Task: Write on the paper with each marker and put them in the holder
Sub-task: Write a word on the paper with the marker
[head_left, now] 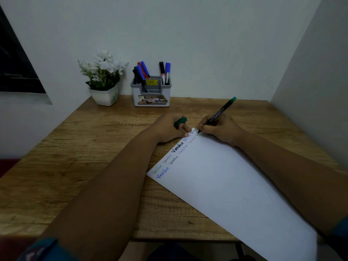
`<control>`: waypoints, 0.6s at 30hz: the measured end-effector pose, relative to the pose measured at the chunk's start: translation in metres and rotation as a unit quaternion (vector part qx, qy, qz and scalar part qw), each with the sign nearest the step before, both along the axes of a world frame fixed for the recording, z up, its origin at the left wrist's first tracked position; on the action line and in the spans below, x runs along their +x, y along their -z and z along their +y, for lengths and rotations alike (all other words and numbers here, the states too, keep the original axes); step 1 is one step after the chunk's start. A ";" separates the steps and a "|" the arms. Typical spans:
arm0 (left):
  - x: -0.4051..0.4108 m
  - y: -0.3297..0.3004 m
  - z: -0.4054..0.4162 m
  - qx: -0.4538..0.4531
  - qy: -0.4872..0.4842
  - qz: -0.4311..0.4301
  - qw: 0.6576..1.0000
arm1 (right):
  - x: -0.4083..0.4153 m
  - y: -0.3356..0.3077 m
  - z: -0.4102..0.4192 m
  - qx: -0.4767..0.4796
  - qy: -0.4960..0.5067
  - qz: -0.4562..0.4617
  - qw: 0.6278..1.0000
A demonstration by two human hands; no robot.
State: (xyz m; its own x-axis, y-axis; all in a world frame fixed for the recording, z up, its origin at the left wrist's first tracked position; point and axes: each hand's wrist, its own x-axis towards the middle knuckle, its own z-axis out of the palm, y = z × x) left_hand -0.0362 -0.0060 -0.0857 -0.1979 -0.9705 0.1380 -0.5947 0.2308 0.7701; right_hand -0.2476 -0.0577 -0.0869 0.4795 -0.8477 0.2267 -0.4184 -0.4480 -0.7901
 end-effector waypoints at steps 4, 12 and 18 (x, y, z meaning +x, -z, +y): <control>-0.002 -0.002 0.001 -0.007 0.015 -0.006 1.000 | 0.001 -0.001 0.001 -0.012 -0.010 0.016 1.000; -0.002 -0.001 0.001 -0.011 0.021 -0.011 1.000 | 0.001 -0.002 0.001 -0.021 -0.009 0.034 0.999; -0.002 -0.001 0.002 -0.011 0.020 -0.011 1.000 | 0.003 0.001 0.000 0.047 0.002 -0.078 0.996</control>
